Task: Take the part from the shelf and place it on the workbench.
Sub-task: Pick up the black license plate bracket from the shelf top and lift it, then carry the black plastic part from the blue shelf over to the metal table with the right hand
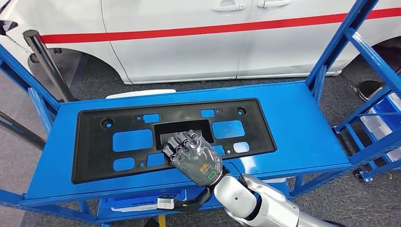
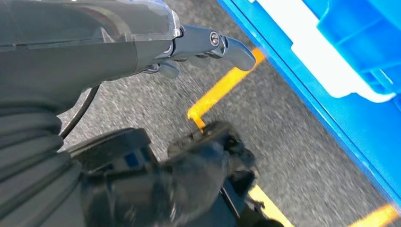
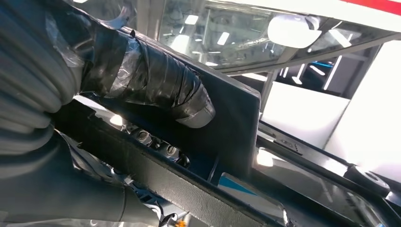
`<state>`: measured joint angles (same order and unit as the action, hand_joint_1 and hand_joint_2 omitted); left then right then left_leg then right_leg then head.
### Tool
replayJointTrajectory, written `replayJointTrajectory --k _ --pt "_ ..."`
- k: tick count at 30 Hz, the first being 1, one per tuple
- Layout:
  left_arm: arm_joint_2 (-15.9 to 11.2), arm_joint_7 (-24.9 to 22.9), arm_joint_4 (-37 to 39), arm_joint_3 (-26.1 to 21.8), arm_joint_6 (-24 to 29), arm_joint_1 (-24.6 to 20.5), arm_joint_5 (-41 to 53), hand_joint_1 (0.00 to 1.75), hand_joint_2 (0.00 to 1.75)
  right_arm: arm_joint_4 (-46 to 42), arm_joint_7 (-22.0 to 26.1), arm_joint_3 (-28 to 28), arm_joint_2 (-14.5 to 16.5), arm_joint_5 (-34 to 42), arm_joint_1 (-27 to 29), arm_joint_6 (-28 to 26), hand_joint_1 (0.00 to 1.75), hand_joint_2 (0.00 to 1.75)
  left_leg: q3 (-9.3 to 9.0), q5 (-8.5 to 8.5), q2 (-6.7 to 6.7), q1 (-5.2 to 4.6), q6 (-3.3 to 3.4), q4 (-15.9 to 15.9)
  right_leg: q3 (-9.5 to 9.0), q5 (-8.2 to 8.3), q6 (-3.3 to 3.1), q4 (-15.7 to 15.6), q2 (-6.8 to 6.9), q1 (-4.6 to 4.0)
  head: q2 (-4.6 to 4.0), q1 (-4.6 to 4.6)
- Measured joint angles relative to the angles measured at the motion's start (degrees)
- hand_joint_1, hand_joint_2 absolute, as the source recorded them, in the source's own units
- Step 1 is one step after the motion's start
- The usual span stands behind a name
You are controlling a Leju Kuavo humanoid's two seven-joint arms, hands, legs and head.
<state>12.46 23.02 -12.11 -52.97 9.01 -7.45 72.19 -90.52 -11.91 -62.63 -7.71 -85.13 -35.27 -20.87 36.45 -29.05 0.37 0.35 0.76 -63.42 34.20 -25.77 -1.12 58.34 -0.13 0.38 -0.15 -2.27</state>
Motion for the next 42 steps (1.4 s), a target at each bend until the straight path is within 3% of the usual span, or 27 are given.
replayJointTrajectory --k 2,3,4,5,7,9,12,14,17,19,20,21,22,24,25,28,30,33,34,35,36,39,40,42 --pt "0.1 -0.6 0.0 0.0 1.6 0.0 0.0 0.0 1.75 0.2 0.1 0.8 0.2 0.0 0.8 0.0 1.75 1.75 3.17 -3.51 -0.02 0.06 -0.25 -7.2 -0.04 -0.02 -0.28 0.0 0.14 -0.16 0.0 0.09" --pt "0.1 -0.8 0.0 0.0 2.1 0.0 0.1 0.0 1.75 0.4 0.1 1.2 0.2 0.0 1.2 -0.1 1.75 1.75 4.51 -4.47 -0.02 0.09 -0.37 -10.1 -0.02 -0.06 -0.32 0.1 0.19 -0.21 0.0 0.08" --pt "0.1 -1.0 0.0 0.0 2.4 0.1 0.3 0.0 1.75 0.5 0.1 1.7 0.2 0.0 1.8 -0.2 1.75 1.75 5.04 -4.38 -0.02 0.12 -0.45 -11.3 -0.01 -0.12 -0.34 0.2 0.21 -0.23 0.0 0.09" --pt "0.1 -1.2 0.0 0.0 2.7 0.1 0.4 0.0 1.75 0.6 0.2 2.1 0.2 0.0 2.3 -0.3 1.75 1.75 4.56 -3.3 -0.03 0.17 -0.49 -10.4 -0.01 -0.2 -0.33 0.3 0.18 -0.23 0.0 0.09" --pt "0.1 -1.5 0.0 0.0 3.3 0.1 0.7 0.0 1.75 0.7 0.2 3.0 0.2 0.0 3.2 -0.9 1.75 1.75 1.09 0.42 -0.03 0.29 -0.39 -3.3 -0.03 -0.49 -0.12 0.7 0.07 -0.19 0.0 0.08" --pt "0.1 -1.9 0.0 0.1 3.8 0.1 0.9 0.0 1.75 0.7 0.3 4.1 0.2 0.0 3.9 -1.7 1.75 1.75 -1.77 2.27 0.0 0.23 -0.09 2.6 0.21 -0.73 0.36 1.3 -0.03 -0.37 0.0 0.06" --pt "0.1 -2.2 0.0 0.1 4.6 0.3 1.2 0.0 1.75 0.5 0.5 5.4 0.2 0.0 5.2 -2.6 1.75 1.75 -2.23 2.45 0.1 0.09 0.61 3.7 0.46 -0.62 1.1 1.4 -0.06 -0.52 0.0 0.03" --pt "0.1 -2.3 0.0 0.1 4.9 0.5 1.3 0.0 1.75 0.3 0.7 6.1 0.2 0.0 6.0 -2.8 1.75 1.75 -2.25 2.85 0.03 0.22 1.32 4.1 0.93 -1.73 1.63 2.5 -0.06 -0.38 0.0 0.01" --pt "0.2 -2.4 0.0 0.2 4.9 0.4 1.3 0.0 1.75 0.1 0.8 6.9 0.2 0.0 6.9 -3.2 1.75 1.75 -2.11 3.19 -0.15 0.27 1.89 4.4 4.6 -6.98 2.34 11.3 -0.02 -0.08 0.0 -0.02" --pt "0.2 -2.4 0.0 0.2 4.9 0.5 1.3 0.0 1.75 0.1 1.0 7.1 0.1 0.0 7.7 -3.3 1.75 1.75 -1.97 3.26 -0.23 0.2 1.97 4.3 6.85 -8.8 2.54 16.8 -0.02 0.02 0.0 -0.02" --pt "0.2 -2.4 0.0 0.2 4.9 0.5 1.3 0.0 1.75 0.1 1.3 7.1 0.1 0.0 8.0 -3.3 1.75 1.75 -1.92 3.29 -0.23 0.19 1.98 4.3 6.67 -8.25 2.53 17.0 -0.02 0.03 0.0 -0.02" --pt "0.2 -2.4 0.0 0.2 4.9 0.5 1.3 0.0 1.75 0.1 1.6 7.2 0.1 0.1 8.2 -3.3 1.75 1.75 -1.91 3.32 -0.2 0.19 1.96 4.3 5.24 -6.67 2.43 14.5 -0.02 0.04 0.0 -0.01" --pt "0.2 -2.4 0.0 0.2 4.9 0.5 1.3 0.0 1.75 0.1 2.0 7.4 0.1 0.1 8.3 -3.3 1.75 1.75 -1.92 3.36 -0.17 0.19 1.92 4.2 3.0 -4.71 2.26 10.5 -0.02 0.03 0.0 -0.02" --pt "0.2 -2.4 0.0 0.2 5.0 0.5 1.2 0.0 1.75 -0.1 2.7 7.9 0.2 0.3 8.2 -3.3 1.75 1.75 -1.76 3.52 -0.11 0.04 1.57 4.1 -0.75 -2.38 1.82 3.3 -0.05 -0.21 0.0 -0.01" --pt "0.2 -2.4 0.0 0.2 5.0 0.5 1.2 0.0 1.75 -0.2 3.0 8.2 0.2 0.4 8.1 -3.3 1.75 1.75 -1.65 3.66 -0.1 -0.03 1.31 4.1 -1.5 -2.05 1.6 1.5 -0.07 -0.37 0.0 0.0" --pt "0.2 -2.5 0.0 0.2 5.0 0.5 1.2 0.0 1.75 -0.4 3.4 8.6 0.3 0.5 7.9 -3.2 1.75 1.75 -1.37 3.93 -0.09 0.02 0.42 4.2 -1.38 -1.61 0.83 0.8 -0.07 -0.49 0.0 0.01" --pt "0.2 -2.5 0.0 0.1 5.1 0.5 1.2 0.0 1.75 -0.4 3.6 8.7 0.4 0.5 7.9 -3.2 1.75 1.75 -0.47 2.03 -0.08 0.11 -0.07 2.1 -1.27 -0.98 0.05 0.3 0.09 -0.25 0.0 0.06" --pt "0.2 -2.5 0.0 0.1 5.1 0.6 1.2 0.0 1.75 -0.4 3.6 8.7 0.6 0.5 7.8 -3.2 1.75 1.75 3.22 -4.06 -0.09 0.21 -0.49 -7.8 -0.52 -0.4 -0.56 0.2 0.31 -0.3 0.0 0.18" --pt "0.2 -2.5 0.0 0.1 5.1 0.6 1.1 0.0 1.75 -0.4 3.7 8.7 0.6 0.5 7.8 -3.2 1.75 1.75 4.07 -5.16 -0.09 0.22 -0.6 -10.5 -0.2 -0.29 -0.58 0.4 0.35 -0.34 0.0 0.17" --pt "0.1 -2.5 0.0 0.1 5.1 0.7 1.1 0.0 1.75 -0.4 3.8 8.7 0.6 0.6 7.8 -3.2 1.75 1.75 4.02 -5.24 -0.09 0.22 -0.66 -11.4 0.1 -0.21 -0.55 0.6 0.38 -0.37 0.0 0.18" --pt "0.1 -2.6 0.0 0.1 5.1 0.7 1.1 0.0 1.75 -0.4 3.9 8.7 0.6 0.7 7.9 -3.2 1.75 1.75 2.82 -4.28 -0.1 0.22 -0.64 -10.0 0.35 -0.15 -0.52 0.8 0.38 -0.36 0.0 0.18" --pt "0.1 -2.6 0.0 0.1 5.1 0.7 1.1 0.0 1.75 -0.4 4.6 8.8 0.8 0.9 7.9 -3.2 1.75 1.75 -3.59 -0.29 -0.08 0.15 -0.19 0.9 0.97 -0.09 -0.26 1.7 0.35 -0.46 0.0 0.16" --pt "0.1 -2.6 0.0 0.1 5.1 0.6 1.1 0.0 1.75 -0.5 4.8 8.8 0.8 0.9 7.9 -3.2 1.75 1.75 -4.63 0.14 -0.05 0.07 0.01 3.0 1.23 0.01 -0.02 1.9 0.34 -0.53 0.0 0.15" --pt "0.1 -2.6 0.0 0.1 5.1 0.6 1.1 0.0 1.75 -0.5 5.2 8.9 0.9 1.1 7.9 -3.3 1.75 1.75 -4.71 0.24 0.0 -0.12 0.36 3.8 1.65 0.36 0.61 2.0 0.32 -0.61 0.0 0.14"
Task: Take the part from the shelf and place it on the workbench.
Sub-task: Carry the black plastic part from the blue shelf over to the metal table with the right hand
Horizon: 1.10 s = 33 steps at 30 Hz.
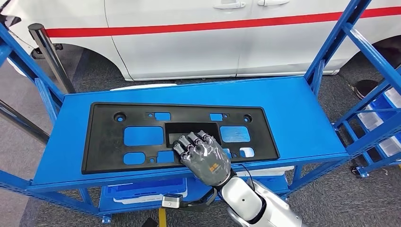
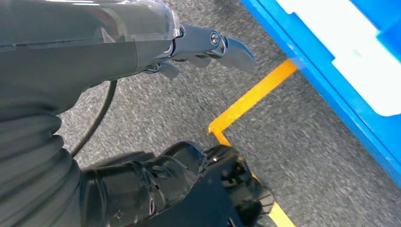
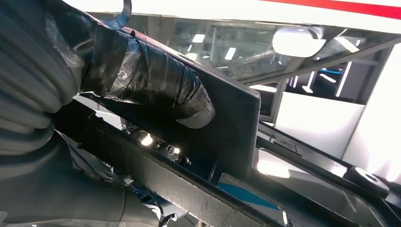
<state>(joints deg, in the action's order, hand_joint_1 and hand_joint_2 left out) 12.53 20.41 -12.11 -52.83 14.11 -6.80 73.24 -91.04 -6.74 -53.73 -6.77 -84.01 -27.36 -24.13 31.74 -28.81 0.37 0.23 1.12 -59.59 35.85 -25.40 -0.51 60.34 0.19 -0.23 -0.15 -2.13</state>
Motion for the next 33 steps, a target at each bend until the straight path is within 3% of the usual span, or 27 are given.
replayJointTrajectory --k 2,3,6,7,8,9,11,13,17,19,21,23,24,25,28,29,32,33 --pt "0.0 0.0 0.0 0.0 0.0 0.1 -0.1 0.0 1.75 -0.2 0.3 0.1 0.0 0.4 0.0 0.0 1.75 1.75 0.21 0.68 -0.12 0.22 0.69 0.3 0.33 -0.17 0.67 0.3 -0.07 0.06 0.0 -0.01" --pt "0.0 0.0 0.0 0.0 0.0 0.1 -0.2 0.0 1.75 -0.4 0.5 0.1 0.0 0.6 0.0 -0.1 1.75 1.75 0.32 1.07 -0.21 0.33 1.07 0.6 0.8 -1.17 0.96 1.4 -0.11 0.11 0.0 -0.03" --pt "0.0 0.0 0.0 0.0 0.0 0.1 -0.4 0.0 1.75 -0.8 0.8 0.2 0.0 1.0 0.1 -0.1 1.75 1.75 1.01 1.88 -0.43 0.3 1.8 0.9 3.94 -7.0 1.69 9.9 -0.19 0.51 0.0 -0.05" --pt "-0.1 0.0 0.0 0.0 0.0 0.1 -0.4 0.0 1.75 -0.9 0.9 0.2 0.0 1.1 0.2 -0.1 1.75 1.75 1.27 2.06 -0.47 0.25 1.86 0.8 4.64 -8.22 1.87 12.5 -0.19 0.71 0.0 -0.05" --pt "-0.1 0.0 0.0 0.0 0.0 0.1 -0.5 0.0 1.75 -0.9 0.9 0.2 0.0 1.2 0.3 -0.1 1.75 1.75 1.5 2.22 -0.5 0.22 1.84 0.8 4.54 -8.43 1.99 13.4 -0.18 0.88 0.0 -0.05" --pt "-0.1 0.0 0.0 0.0 0.0 0.2 -0.5 0.0 1.75 -0.9 0.9 0.2 0.0 1.3 0.4 -0.1 1.75 1.75 1.69 2.36 -0.5 0.22 1.78 0.8 3.46 -7.6 2.04 12.4 -0.17 1.03 0.0 -0.05" --pt "-0.1 0.1 0.0 0.0 0.0 0.2 -0.5 0.0 1.75 -0.9 1.0 0.2 0.0 1.6 0.5 -0.1 1.75 1.75 1.92 2.62 -0.46 0.24 1.52 0.7 -0.74 -4.71 1.87 5.8 -0.18 1.17 0.0 -0.05" --pt "-0.1 0.1 0.0 0.0 0.1 0.1 -0.6 0.0 1.75 -1.0 1.2 0.2 0.0 2.1 0.5 -0.1 1.75 1.75 2.25 2.92 -0.44 0.1 1.02 0.5 -3.72 -3.16 1.52 0.2 -0.2 0.9 0.0 -0.04" --pt "-0.1 0.1 0.0 0.0 0.3 0.2 -0.7 0.0 1.75 -1.2 1.5 0.3 0.0 2.8 0.5 -0.2 1.75 1.75 2.96 3.36 -0.41 0.15 -0.26 0.3 -3.62 -2.36 0.41 -1.2 -0.19 0.67 0.0 -0.01" --pt "-0.2 0.1 0.0 0.0 0.5 0.3 -0.7 0.0 1.75 -1.2 1.6 0.3 0.1 2.9 0.5 -0.2 1.75 1.75 4.17 0.67 -0.34 0.25 -0.66 -2.6 -3.27 -1.6 -0.46 -1.7 0.03 0.87 0.0 0.04" --pt "-0.2 0.1 0.0 0.0 0.6 0.4 -0.7 0.0 1.75 -1.2 1.6 0.3 0.2 3.0 0.6 -0.2 1.75 1.75 6.67 -4.06 -0.33 0.35 -0.96 -9.5 -2.47 -1.01 -0.94 -1.7 0.2 0.74 0.0 0.09" --pt "-0.2 0.1 0.0 -0.1 0.7 0.4 -0.7 0.0 1.75 -1.2 1.7 0.3 0.2 3.0 0.7 -0.2 1.75 1.75 8.16 -6.55 -0.33 0.37 -1.15 -15.0 -1.46 -0.49 -0.99 -1.4 0.28 0.59 0.0 0.09" --pt "-0.2 0.1 0.0 -0.1 0.7 0.4 -0.7 0.0 1.75 -1.2 1.7 0.3 0.2 3.0 0.7 -0.2 1.75 1.75 7.51 -6.27 -0.34 0.37 -1.16 -14.9 -0.97 -0.26 -0.95 -1.2 0.29 0.56 0.0 0.09" --pt "-0.2 0.1 0.0 -0.1 0.7 0.4 -0.7 0.0 1.75 -1.2 1.8 0.3 0.2 3.1 0.7 -0.2 1.75 1.75 5.75 -5.13 -0.34 0.37 -1.13 -12.7 -0.5 -0.06 -0.87 -0.9 0.28 0.56 0.0 0.09" --pt "-0.2 0.1 0.0 -0.1 0.8 0.3 -0.7 0.0 1.75 -1.2 2.0 0.3 0.3 3.4 0.7 -0.3 1.75 1.75 -0.87 -1.8 -0.28 0.31 -0.77 -1.9 0.61 0.34 -0.36 0.1 0.24 0.41 0.0 0.07" --pt "-0.2 0.1 0.0 -0.1 0.8 0.3 -0.7 0.0 1.75 -1.2 2.0 0.3 0.3 3.5 0.7 -0.3 1.75 1.75 -1.63 -1.5 -0.23 0.24 -0.56 -0.3 0.89 0.55 -0.06 0.3 0.23 0.34 0.0 0.06" --pt "-0.2 0.1 0.0 -0.1 0.8 0.4 -0.7 0.0 1.75 -1.3 2.1 0.3 0.5 3.7 0.7 -0.4 1.75 1.75 -1.19 -0.67 -0.26 0.1 0.34 0.2 1.35 1.18 1.06 0.5 0.14 0.41 0.0 0.05" --pt "-0.2 0.1 0.0 -0.1 0.8 0.4 -0.7 0.0 1.75 -1.3 2.1 0.3 0.5 3.7 0.7 -0.4 1.75 1.75 -1.0 -0.21 -0.37 0.15 0.75 0.3 1.6 0.63 1.36 0.9 0.04 0.5 0.0 0.03"
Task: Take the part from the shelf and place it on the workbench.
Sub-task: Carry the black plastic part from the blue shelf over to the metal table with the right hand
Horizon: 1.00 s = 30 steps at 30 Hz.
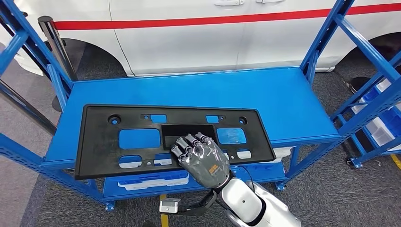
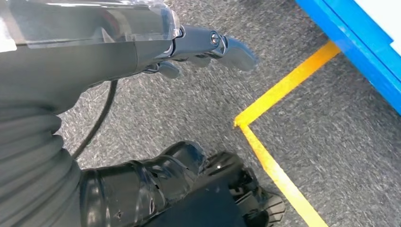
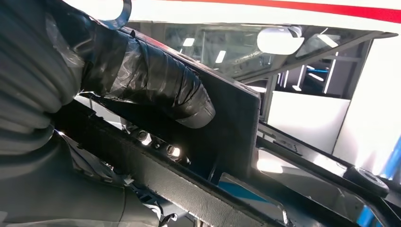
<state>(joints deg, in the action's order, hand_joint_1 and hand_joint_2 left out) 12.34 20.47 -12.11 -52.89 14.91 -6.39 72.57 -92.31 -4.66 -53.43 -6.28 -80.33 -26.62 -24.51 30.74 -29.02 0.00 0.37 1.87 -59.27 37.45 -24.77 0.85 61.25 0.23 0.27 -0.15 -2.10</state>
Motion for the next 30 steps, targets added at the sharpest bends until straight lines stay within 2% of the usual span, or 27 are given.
replayJointTrajectory --k 1,2,4,5,6,7,8,10,11,12,13,15,16,17,19,20,21,22,23,24,26,27,28,30 --pt "0.0 0.0 0.0 0.0 0.0 0.0 0.0 0.0 1.75 0.0 0.0 0.0 0.0 0.0 0.0 0.0 1.75 1.75 0.34 0.53 -0.12 0.04 0.48 0.2 0.57 -1.44 0.28 1.4 -0.11 0.07 0.0 -0.02" --pt "0.0 0.0 0.0 0.0 0.0 -0.1 0.0 0.0 1.75 0.0 0.0 0.0 0.0 0.0 0.0 0.0 1.75 1.75 0.78 1.03 -0.23 0.08 0.87 0.3 1.45 -3.65 0.48 3.9 -0.2 0.19 0.0 -0.04" --pt "0.0 0.0 0.0 0.0 0.0 -0.2 0.0 0.0 1.75 0.0 0.0 0.0 0.0 0.0 0.1 -0.1 1.75 1.75 1.94 1.85 -0.31 -0.1 1.28 0.3 3.62 -8.34 0.81 10.8 -0.23 0.3 0.0 -0.06" --pt "0.0 0.0 0.0 0.0 0.0 -0.1 0.0 0.0 1.75 0.0 0.0 0.0 0.0 0.0 0.2 -0.1 1.75 1.75 2.52 2.23 -0.35 -0.21 1.3 0.2 4.16 -9.56 0.91 13.5 -0.22 0.38 0.0 -0.05" --pt "0.0 0.0 0.0 0.0 0.0 -0.1 0.0 0.0 1.75 0.0 0.0 0.0 0.0 0.0 0.3 -0.1 1.75 1.75 3.08 2.58 -0.38 -0.3 1.29 0.2 3.94 -9.78 0.93 14.7 -0.22 0.44 0.0 -0.05" --pt "0.0 0.0 0.0 0.0 0.0 -0.1 0.0 0.0 1.75 0.0 0.0 0.0 0.0 0.0 0.3 -0.1 1.75 1.75 3.61 2.92 -0.39 -0.37 1.24 0.1 2.55 -8.94 0.85 13.6 -0.22 0.46 0.0 -0.04" --pt "0.0 0.0 0.0 0.0 0.0 -0.1 0.0 0.0 1.75 0.0 0.0 0.0 0.0 0.0 0.3 -0.1 1.75 1.75 4.04 3.23 -0.37 -0.41 1.15 0.0 0.07 -7.45 0.67 10.4 -0.22 0.46 0.0 -0.04" --pt "0.0 0.0 0.0 0.0 0.0 -0.1 0.0 0.0 1.75 -0.1 0.0 0.0 0.0 0.0 0.3 -0.1 1.75 1.75 4.61 3.82 -0.32 -0.48 0.81 -0.1 -5.4 -5.65 0.07 2.0 -0.24 0.24 0.0 -0.03" --pt "0.0 0.0 0.0 0.0 0.0 -0.1 0.0 0.0 1.75 -0.1 0.0 0.0 0.0 0.0 0.3 -0.1 1.75 1.75 4.72 4.14 -0.3 -0.47 0.52 0.0 -7.03 -5.31 -0.22 -0.8 -0.26 0.01 0.0 -0.03" --pt "0.0 0.0 0.0 0.0 0.0 -0.1 0.0 0.0 1.75 -0.1 0.0 0.0 0.0 0.0 0.2 -0.1 1.75 1.75 4.79 4.45 -0.29 -0.44 0.19 0.1 -7.69 -5.36 -0.45 -2.2 -0.27 -0.23 0.0 -0.03" --pt "0.0 0.0 0.0 0.0 0.0 -0.1 0.0 0.0 1.75 -0.1 0.0 0.0 0.0 0.1 0.2 -0.1 1.75 1.75 4.84 4.8 -0.29 -0.39 -0.18 0.2 -7.7 -5.07 -0.67 -2.4 -0.28 -0.48 0.0 -0.03" --pt "0.1 0.0 0.0 0.0 0.0 -0.1 0.0 0.0 1.75 -0.1 0.0 0.0 0.0 0.1 0.2 -0.1 1.75 1.75 5.11 4.88 -0.22 -0.26 -0.89 0.1 -7.32 -4.16 -1.43 -2.9 -0.16 -0.4 0.0 -0.03" --pt "0.1 0.0 0.0 0.0 0.0 -0.1 0.1 0.0 1.75 -0.1 0.0 0.0 0.0 0.1 0.2 -0.2 1.75 1.75 5.53 3.87 -0.17 -0.21 -1.18 -0.7 -7.02 -3.62 -1.9 -3.2 -0.07 -0.29 0.0 0.0" --pt "0.1 0.0 0.0 0.0 0.0 0.0 0.1 0.0 1.75 -0.1 0.0 0.0 0.1 0.2 0.1 -0.2 1.75 1.75 6.22 1.93 -0.11 -0.16 -1.42 -2.6 -6.62 -3.03 -2.34 -3.5 0.03 -0.14 0.0 0.04" --pt "0.1 0.0 0.0 0.0 0.0 0.0 0.1 0.0 1.75 -0.1 0.1 0.0 0.2 0.3 0.1 -0.4 1.75 1.75 8.17 -3.34 -0.08 0.03 -1.82 -9.0 -5.41 -2.07 -2.79 -3.5 0.16 -0.16 0.0 0.14" --pt "0.1 0.0 0.0 0.0 0.0 0.0 0.1 0.0 1.75 -0.1 0.1 0.0 0.2 0.3 0.2 -0.5 1.75 1.75 8.96 -5.19 -0.09 0.11 -2.0 -12.4 -4.71 -1.62 -2.86 -3.4 0.21 -0.19 0.0 0.17" --pt "0.1 -0.1 0.0 0.0 0.0 0.0 0.2 0.0 1.75 -0.1 0.2 0.0 0.2 0.3 0.2 -0.6 1.75 1.75 9.23 -5.9 -0.09 0.16 -2.15 -14.7 -4.0 -1.21 -2.84 -3.2 0.25 -0.2 0.0 0.17" --pt "0.0 -0.1 0.0 0.0 0.0 0.0 0.2 0.0 1.75 -0.1 0.2 0.0 0.2 0.4 0.2 -0.7 1.75 1.75 8.82 -5.49 -0.09 0.21 -2.25 -15.5 -3.28 -0.85 -2.78 -3.0 0.27 -0.19 0.0 0.17" --pt "0.0 -0.1 0.0 0.0 0.0 0.0 0.2 0.0 1.75 -0.1 0.3 0.0 0.2 0.4 0.3 -0.8 1.75 1.75 7.14 -3.99 -0.1 0.27 -2.29 -13.8 -2.51 -0.53 -2.65 -2.7 0.27 -0.14 0.0 0.17" --pt "0.0 -0.1 0.0 0.0 0.0 0.0 0.2 0.0 1.75 -0.1 0.4 0.0 0.2 0.5 0.3 -0.9 1.75 1.75 4.65 -2.39 -0.1 0.31 -2.3 -10.5 -1.79 -0.27 -2.47 -2.2 0.27 -0.08 0.0 0.18" --pt "0.0 -0.1 0.0 0.0 0.0 -0.1 0.2 0.0 1.75 -0.1 0.6 0.0 0.2 0.9 0.4 -1.2 1.75 1.75 -0.5 -1.08 -0.01 0.21 -2.11 -2.8 -0.51 0.18 -1.95 -1.3 0.25 -0.13 0.0 0.16" --pt "0.0 -0.1 0.0 0.0 0.0 -0.1 0.2 0.0 1.75 -0.1 0.8 0.0 0.2 1.2 0.5 -1.4 1.75 1.75 -1.68 -1.35 0.07 0.12 -1.95 -0.6 -0.18 0.44 -1.65 -1.0 0.25 -0.18 0.0 0.15" --pt "0.0 -0.1 0.0 0.0 0.0 -0.1 0.1 0.0 1.75 -0.1 1.0 0.0 0.2 1.5 0.7 -1.5 1.75 1.75 -2.04 -1.7 0.14 -0.03 -1.7 0.4 0.04 0.79 -1.31 -0.9 0.26 -0.22 0.0 0.15" --pt "0.0 -0.1 0.0 0.0 0.0 0.0 0.1 0.0 1.75 -0.1 1.2 0.0 0.2 2.1 1.1 -1.7 1.75 1.75 -1.53 -1.11 0.07 0.03 -0.93 0.8 0.24 1.28 -0.59 -0.9 0.21 -0.19 0.0 0.13"
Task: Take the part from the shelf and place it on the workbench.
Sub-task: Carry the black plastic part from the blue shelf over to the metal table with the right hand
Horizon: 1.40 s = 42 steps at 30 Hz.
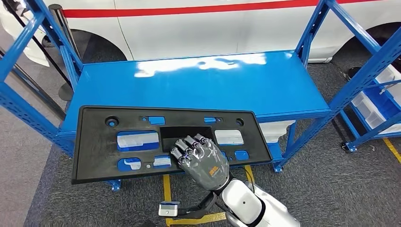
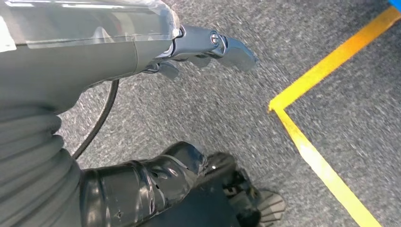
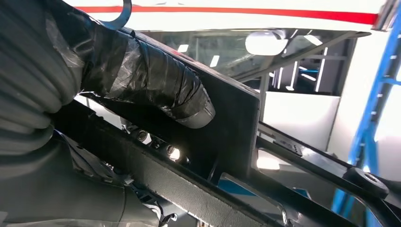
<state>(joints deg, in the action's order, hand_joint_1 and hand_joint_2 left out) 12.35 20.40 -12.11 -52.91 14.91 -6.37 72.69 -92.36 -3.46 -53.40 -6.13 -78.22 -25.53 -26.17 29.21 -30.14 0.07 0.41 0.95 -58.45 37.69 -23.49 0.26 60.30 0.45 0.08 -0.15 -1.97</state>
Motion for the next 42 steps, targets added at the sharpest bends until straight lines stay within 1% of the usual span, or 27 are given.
replayJointTrajectory --k 1,2,5,6,7,8,10,12,13,15,17,18,20,21,22,23,26,28,29,32,34,36,37,38,39,40,42 --pt "0.0 0.0 0.0 0.0 0.0 0.0 0.0 0.0 1.75 0.0 0.1 0.0 0.0 0.3 0.2 -0.1 1.75 1.75 0.27 0.51 -0.1 0.08 0.5 0.1 0.32 -0.72 0.33 0.5 -0.09 0.07 0.0 -0.01" --pt "0.0 0.0 0.0 0.0 0.0 0.0 0.0 0.0 1.75 0.0 0.3 0.0 -0.1 0.7 0.4 -0.1 1.75 1.75 0.69 1.06 -0.22 0.18 1.0 0.3 0.95 -2.37 0.63 2.0 -0.19 0.14 0.0 -0.02" --pt "0.0 0.0 0.0 0.0 0.0 0.0 -0.2 0.0 1.75 0.1 1.1 0.0 -0.1 2.3 0.9 0.0 1.75 1.75 2.4 2.51 -0.45 0.07 1.76 0.3 4.22 -9.72 1.29 12.3 -0.32 0.38 0.0 -0.03" --pt "0.0 0.0 0.0 0.0 0.0 0.0 -0.2 0.0 1.75 0.1 1.3 0.0 -0.1 2.8 1.0 0.0 1.75 1.75 3.06 2.95 -0.5 0.02 1.79 0.2 4.81 -10.73 1.41 15.2 -0.32 0.43 0.0 -0.03" --pt "0.0 0.0 0.0 0.0 0.0 0.0 -0.2 0.0 1.75 0.2 1.5 0.0 -0.2 3.2 1.2 0.1 1.75 1.75 3.69 3.36 -0.53 -0.03 1.75 0.2 4.54 -10.54 1.44 16.5 -0.32 0.48 0.0 -0.03" --pt "0.0 0.0 0.0 0.0 0.0 0.0 -0.3 0.0 1.75 0.2 1.6 0.0 -0.2 3.5 1.3 0.1 1.75 1.75 4.25 3.72 -0.54 -0.06 1.69 0.1 3.19 -9.35 1.38 15.5 -0.32 0.54 0.0 -0.03" --pt "0.0 0.1 0.0 0.0 0.0 0.0 -0.3 0.0 1.75 0.2 1.8 0.0 -0.2 3.8 1.5 0.1 1.75 1.75 4.99 4.3 -0.49 -0.1 1.44 0.0 -2.28 -6.64 0.96 8.2 -0.32 0.58 0.0 -0.02" --pt "0.0 0.5 0.0 0.0 -0.1 0.0 -0.3 0.0 1.75 0.2 1.8 0.0 -0.2 4.0 1.5 0.0 1.75 1.75 5.34 4.78 -0.46 -0.22 0.94 0.0 -7.17 -6.19 0.37 0.6 -0.37 0.27 0.0 -0.01" --pt "0.0 0.7 0.0 0.0 -0.1 0.0 -0.3 0.0 1.75 0.2 1.8 0.0 -0.2 4.1 1.5 0.0 1.75 1.75 5.42 5.02 -0.48 -0.23 0.61 0.0 -8.18 -6.5 0.1 -1.3 -0.4 0.06 0.0 -0.01" --pt "0.0 0.9 0.0 0.0 -0.2 0.0 -0.3 0.0 1.75 0.2 1.8 0.0 -0.3 4.4 1.8 0.0 1.75 1.75 5.53 5.54 -0.56 -0.22 -0.19 0.1 -8.21 -6.22 -0.6 -2.3 -0.48 -0.11 0.0 -0.01" --pt "0.0 0.9 0.0 0.0 -0.1 0.0 -0.4 0.0 1.75 0.2 1.8 0.0 -0.3 4.5 2.3 -0.1 1.75 1.75 6.35 4.39 -0.5 -0.12 -0.8 -1.2 -7.94 -5.35 -1.52 -2.9 -0.51 0.04 0.0 0.02" --pt "0.0 0.9 0.0 0.0 -0.1 0.1 -0.4 0.0 1.75 0.1 1.8 0.1 -0.3 4.6 2.6 -0.2 1.75 1.75 7.35 2.63 -0.44 -0.1 -1.01 -3.4 -7.7 -4.9 -1.95 -3.1 -0.51 0.14 0.0 0.05" --pt "0.0 0.9 0.0 0.0 -0.1 0.1 -0.5 0.0 1.75 0.2 1.7 0.1 -0.3 4.8 3.5 -0.7 1.75 1.75 10.11 -1.8 -0.38 0.0 -1.29 -10.5 -6.97 -4.39 -2.41 -3.0 -0.5 -0.04 0.0 0.1" --pt "0.0 0.9 0.0 0.0 -0.1 0.2 -0.5 0.0 1.75 0.2 1.7 0.2 -0.4 4.9 4.2 -1.1 1.75 1.75 11.23 -3.24 -0.38 0.03 -1.4 -13.9 -6.62 -4.23 -2.51 -2.9 -0.52 -0.15 0.0 0.1" --pt "0.0 0.9 0.0 -0.1 -0.1 0.3 -0.6 0.0 1.75 0.2 1.6 0.3 -0.5 5.0 5.0 -1.6 1.75 1.75 11.51 -3.5 -0.38 0.03 -1.46 -15.6 -6.32 -4.14 -2.54 -2.7 -0.58 -0.24 0.0 0.1" --pt "0.0 0.9 0.0 -0.1 -0.1 0.3 -0.6 0.0 1.75 0.2 1.5 0.5 -0.6 5.0 5.7 -2.2 1.75 1.75 10.73 -2.66 -0.35 0.04 -1.45 -15.0 -6.06 -4.1 -2.54 -2.5 -0.73 -0.28 0.0 0.1" --pt "0.0 0.9 0.0 -0.1 0.0 0.5 -1.0 0.0 1.75 0.1 1.1 1.4 -0.9 4.4 8.0 -4.3 1.75 1.75 4.34 1.67 0.72 0.04 -0.95 -4.9 -5.35 -4.2 -2.31 -1.5 -1.47 -0.32 0.0 0.09" --pt "-0.1 1.1 0.0 -0.2 0.1 0.7 -1.2 0.0 1.75 -0.1 0.8 2.8 -1.1 3.4 10.3 -6.4 1.75 1.75 2.07 2.12 1.82 0.0 -0.52 -0.8 -4.87 -4.11 -1.85 -1.2 -1.88 -0.29 0.0 0.09" --pt "-0.1 1.2 0.0 -0.2 0.1 0.8 -1.3 0.0 1.75 -0.4 0.7 3.8 -1.2 2.7 11.9 -7.6 1.75 1.75 1.82 1.92 2.06 -0.07 -0.38 -0.3 -4.65 -3.96 -1.55 -1.2 -2.1 -0.26 0.0 0.09" --pt "-0.1 1.5 0.0 -0.4 0.1 1.3 -1.5 0.0 1.75 -1.9 0.5 7.5 -1.6 0.5 16.9 -11.0 1.75 1.75 1.83 2.36 1.09 0.21 0.41 0.7 -4.16 -4.53 -0.66 -0.3 -2.36 -0.34 0.0 0.05" --pt "-0.1 1.7 0.0 -0.4 0.2 1.4 -1.7 0.0 1.75 -3.0 0.6 9.8 -2.0 -0.5 19.8 -12.4 1.75 1.75 1.8 2.66 0.28 0.37 1.09 1.1 -2.04 -7.46 -0.1 4.3 -1.7 -0.18 0.0 -0.04" --pt "-0.1 1.7 0.0 -0.5 0.2 1.5 -1.7 0.0 1.75 -3.7 0.6 11.7 -2.3 -0.9 21.8 -12.9 1.75 1.75 1.99 2.7 -0.55 0.28 1.32 1.0 1.48 -10.7 0.39 11.7 -1.32 0.2 0.0 -0.09" --pt "-0.1 1.7 0.0 -0.5 0.2 1.6 -1.7 0.0 1.75 -3.9 0.6 12.3 -2.4 -1.0 22.7 -12.9 1.75 1.75 2.05 2.7 -1.0 0.26 1.31 1.0 2.61 -11.25 0.6 14.1 -1.23 0.45 0.0 -0.09" --pt "-0.1 1.7 0.0 -0.6 0.2 1.6 -1.7 0.0 1.75 -4.0 0.6 13.0 -2.5 -1.0 23.4 -12.9 1.75 1.75 2.08 2.69 -1.42 0.25 1.29 0.9 2.69 -10.68 0.79 14.4 -1.1 0.71 0.0 -0.09" --pt "-0.1 1.7 0.0 -0.6 0.2 1.6 -1.7 0.0 1.75 -4.2 0.6 13.5 -2.6 -1.0 23.9 -12.9 1.75 1.75 2.09 2.64 -1.81 0.26 1.22 0.8 1.61 -9.13 0.95 12.4 -0.85 0.97 0.0 -0.1" --pt "-0.1 1.8 0.0 -0.6 0.2 1.5 -1.7 0.0 1.75 -4.4 0.6 14.0 -2.6 -1.1 24.3 -12.9 1.75 1.75 2.08 2.56 -2.17 0.27 1.1 0.7 -0.37 -7.1 1.09 8.6 -0.33 1.2 0.0 -0.1" --pt "-0.2 1.8 0.0 -0.7 0.2 1.5 -1.8 0.0 1.75 -4.9 0.6 14.8 -2.7 -1.4 24.8 -12.9 1.75 1.75 2.18 2.3 -2.71 0.09 0.58 0.3 -3.83 -4.69 1.01 1.7 1.06 1.13 0.0 -0.07"
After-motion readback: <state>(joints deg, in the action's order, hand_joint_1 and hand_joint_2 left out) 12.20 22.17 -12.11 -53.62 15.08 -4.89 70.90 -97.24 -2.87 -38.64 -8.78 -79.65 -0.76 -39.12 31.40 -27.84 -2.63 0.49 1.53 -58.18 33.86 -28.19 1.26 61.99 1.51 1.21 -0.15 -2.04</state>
